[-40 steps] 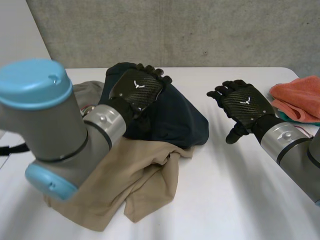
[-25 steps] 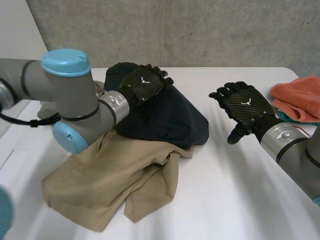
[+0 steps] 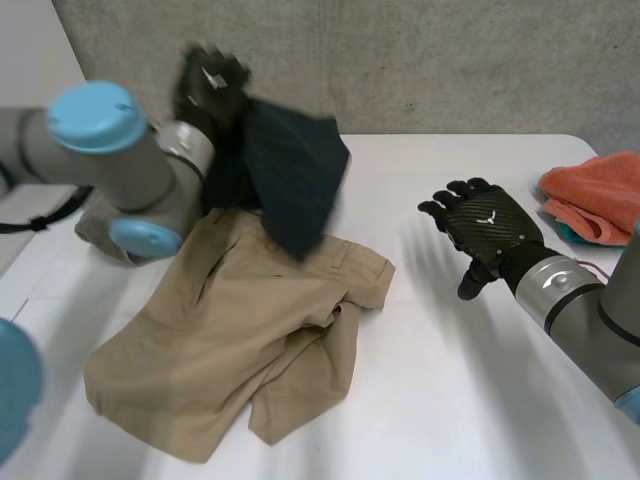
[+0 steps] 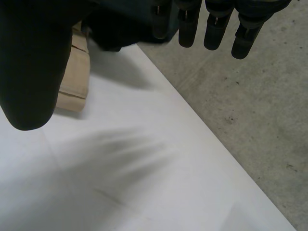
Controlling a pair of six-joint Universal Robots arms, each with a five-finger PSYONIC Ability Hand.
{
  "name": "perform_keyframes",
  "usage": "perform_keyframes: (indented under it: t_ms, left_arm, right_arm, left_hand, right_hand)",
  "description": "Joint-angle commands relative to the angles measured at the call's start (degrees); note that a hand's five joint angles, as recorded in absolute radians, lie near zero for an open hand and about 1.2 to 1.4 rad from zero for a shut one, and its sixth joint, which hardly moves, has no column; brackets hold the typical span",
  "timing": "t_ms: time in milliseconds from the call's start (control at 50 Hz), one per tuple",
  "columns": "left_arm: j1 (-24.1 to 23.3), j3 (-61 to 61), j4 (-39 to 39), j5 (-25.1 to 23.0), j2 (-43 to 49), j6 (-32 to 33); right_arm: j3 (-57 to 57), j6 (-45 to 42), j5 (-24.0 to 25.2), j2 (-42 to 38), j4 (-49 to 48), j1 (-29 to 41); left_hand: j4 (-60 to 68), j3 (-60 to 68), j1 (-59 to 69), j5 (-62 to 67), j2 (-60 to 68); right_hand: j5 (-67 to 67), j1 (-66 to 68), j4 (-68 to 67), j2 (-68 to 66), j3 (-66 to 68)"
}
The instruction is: Fold the laundry.
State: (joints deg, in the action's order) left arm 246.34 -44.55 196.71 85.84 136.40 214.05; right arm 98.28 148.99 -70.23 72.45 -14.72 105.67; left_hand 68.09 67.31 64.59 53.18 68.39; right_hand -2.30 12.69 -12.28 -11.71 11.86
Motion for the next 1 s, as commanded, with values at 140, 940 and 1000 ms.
perform_keyframes:
  t_ms: [140,940,1000]
  left_arm:
    - [15.3,1.4,3.9,9.8,-6.4,-1.9]
    - [5.6,-54.0,-21.3,-2.1,-37.8,-15.2]
    - [-0.9,-61.7,-17.0,-0.9,-39.0,-18.7]
  right_arm:
    - [0.2,-0.6,-0.3,-0.2,0.5,1.8]
    - [-18.4,-0.4,-3.6,-7.6,26.3,10.6]
    - [-21.9,-7.5,0.0,-13.5,22.5,12.7]
  left_hand:
    - [11.9,12.7,15.4,16.8,11.6]
    - [-58.1,-57.3,-54.6,-53.2,-58.4]
    - [-58.1,-57.3,-54.6,-53.2,-58.4]
  right_hand:
    - [2.3,-2.7,2.3,1.7,-1.9]
    - [2.3,-2.7,2.3,1.7,-1.9]
    - [2.3,-2.7,2.3,1.7,-1.9]
